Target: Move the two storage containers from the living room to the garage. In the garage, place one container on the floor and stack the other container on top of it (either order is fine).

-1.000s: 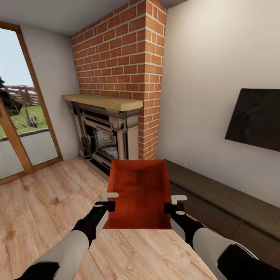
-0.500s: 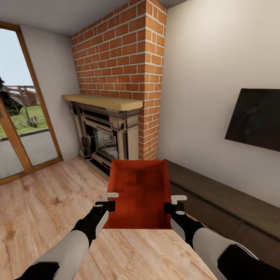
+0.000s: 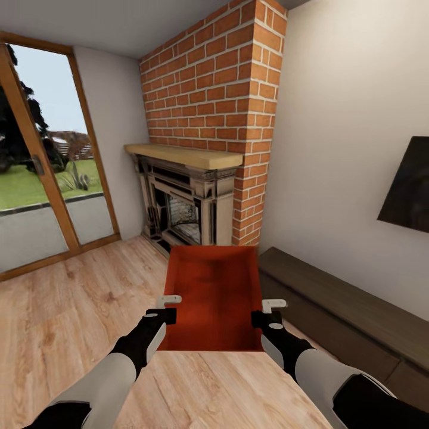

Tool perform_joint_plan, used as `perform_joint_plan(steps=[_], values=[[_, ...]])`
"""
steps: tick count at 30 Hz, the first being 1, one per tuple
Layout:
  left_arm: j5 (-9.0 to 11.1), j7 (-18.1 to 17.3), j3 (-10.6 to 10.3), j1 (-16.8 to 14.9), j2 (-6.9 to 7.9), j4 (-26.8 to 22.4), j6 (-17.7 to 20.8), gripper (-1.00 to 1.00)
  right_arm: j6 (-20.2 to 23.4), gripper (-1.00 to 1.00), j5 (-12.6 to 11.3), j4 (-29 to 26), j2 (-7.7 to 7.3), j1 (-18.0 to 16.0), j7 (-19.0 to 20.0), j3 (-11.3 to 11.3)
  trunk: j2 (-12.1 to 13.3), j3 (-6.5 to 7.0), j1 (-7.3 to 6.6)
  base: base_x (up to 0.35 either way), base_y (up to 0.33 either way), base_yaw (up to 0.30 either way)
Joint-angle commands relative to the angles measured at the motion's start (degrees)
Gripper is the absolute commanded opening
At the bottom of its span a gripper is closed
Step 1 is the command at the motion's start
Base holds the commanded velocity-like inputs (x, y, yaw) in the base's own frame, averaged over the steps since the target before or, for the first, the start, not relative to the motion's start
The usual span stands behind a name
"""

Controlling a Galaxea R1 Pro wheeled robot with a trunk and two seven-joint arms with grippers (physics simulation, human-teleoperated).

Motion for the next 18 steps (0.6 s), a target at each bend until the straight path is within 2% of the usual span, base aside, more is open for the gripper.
perform_joint_plan(steps=[1,18], values=[[-0.8,0.4,0.0,0.0,0.03,0.1,0.5,-1.0,-1.8,-1.0,0.1,-0.3,0.0,-0.1,0.0,0.0,-0.1,-0.14,0.04,0.0,0.0,0.3],[-0.8,0.4,0.0,0.0,0.03,0.1,0.4,-1.0,-1.8,-1.0,0.1,-0.3,0.08,-0.1,0.0,0.1,-0.1,-0.14,0.04,0.0,0.0,0.3]])
